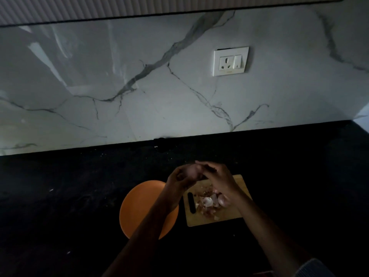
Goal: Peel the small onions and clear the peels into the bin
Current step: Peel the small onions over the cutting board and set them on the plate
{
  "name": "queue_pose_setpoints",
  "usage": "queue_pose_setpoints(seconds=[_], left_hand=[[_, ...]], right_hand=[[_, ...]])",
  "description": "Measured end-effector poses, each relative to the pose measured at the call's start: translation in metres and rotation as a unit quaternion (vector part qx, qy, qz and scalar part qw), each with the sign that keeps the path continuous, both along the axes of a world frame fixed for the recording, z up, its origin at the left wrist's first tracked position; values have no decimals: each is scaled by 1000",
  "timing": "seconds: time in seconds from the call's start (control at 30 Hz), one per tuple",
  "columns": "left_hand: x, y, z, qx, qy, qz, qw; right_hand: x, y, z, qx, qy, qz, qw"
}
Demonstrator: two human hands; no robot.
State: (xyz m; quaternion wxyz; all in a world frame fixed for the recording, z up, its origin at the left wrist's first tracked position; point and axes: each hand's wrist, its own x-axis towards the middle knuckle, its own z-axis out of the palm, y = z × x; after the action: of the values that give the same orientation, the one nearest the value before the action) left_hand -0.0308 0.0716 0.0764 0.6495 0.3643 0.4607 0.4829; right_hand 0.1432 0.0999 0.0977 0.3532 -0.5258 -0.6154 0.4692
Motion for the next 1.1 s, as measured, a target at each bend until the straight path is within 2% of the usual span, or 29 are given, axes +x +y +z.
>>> queue_pose_setpoints(seconds=[0.33, 0.37, 0.43, 0.53, 0.6, 0.63, 0.73, 0.8, 0.93, 1.1], left_hand=[[-2, -1, 7, 0, -22, 1, 1000], [-1, -2, 8, -1, -22, -3, 1000], [0, -4, 9, -1, -24, -12, 1000], [-3, -4, 5, -18, -22, -8, 1000], [-3, -5, 3, -28, -21, -5, 999], [-3, -5, 4, -29, -18, -2, 999], [-3, -7, 8, -7, -4, -26, 1000], [-5, -5, 4, -7, -10, -14, 1000], [-2, -2, 5, 9, -4, -16, 1000], [4, -2, 6, 26, 13, 2, 1000]], right_hand=[[0, -2, -4, -58, 126, -85, 987], [2, -2, -5, -59, 108, -90, 988], [12, -1, -11, -56, 16, -87, 994], [23, -3, -23, -91, -113, -8, 989], [26, -4, -29, -62, -191, 44, 979], [26, -3, -29, -37, -201, 40, 978], [19, -5, -13, -31, -106, -21, 994], [15, -1, -3, -18, -40, 4, 999], [5, 5, 1, 8, -6, 67, 998], [-7, 1, -6, -12, 90, -23, 996]])
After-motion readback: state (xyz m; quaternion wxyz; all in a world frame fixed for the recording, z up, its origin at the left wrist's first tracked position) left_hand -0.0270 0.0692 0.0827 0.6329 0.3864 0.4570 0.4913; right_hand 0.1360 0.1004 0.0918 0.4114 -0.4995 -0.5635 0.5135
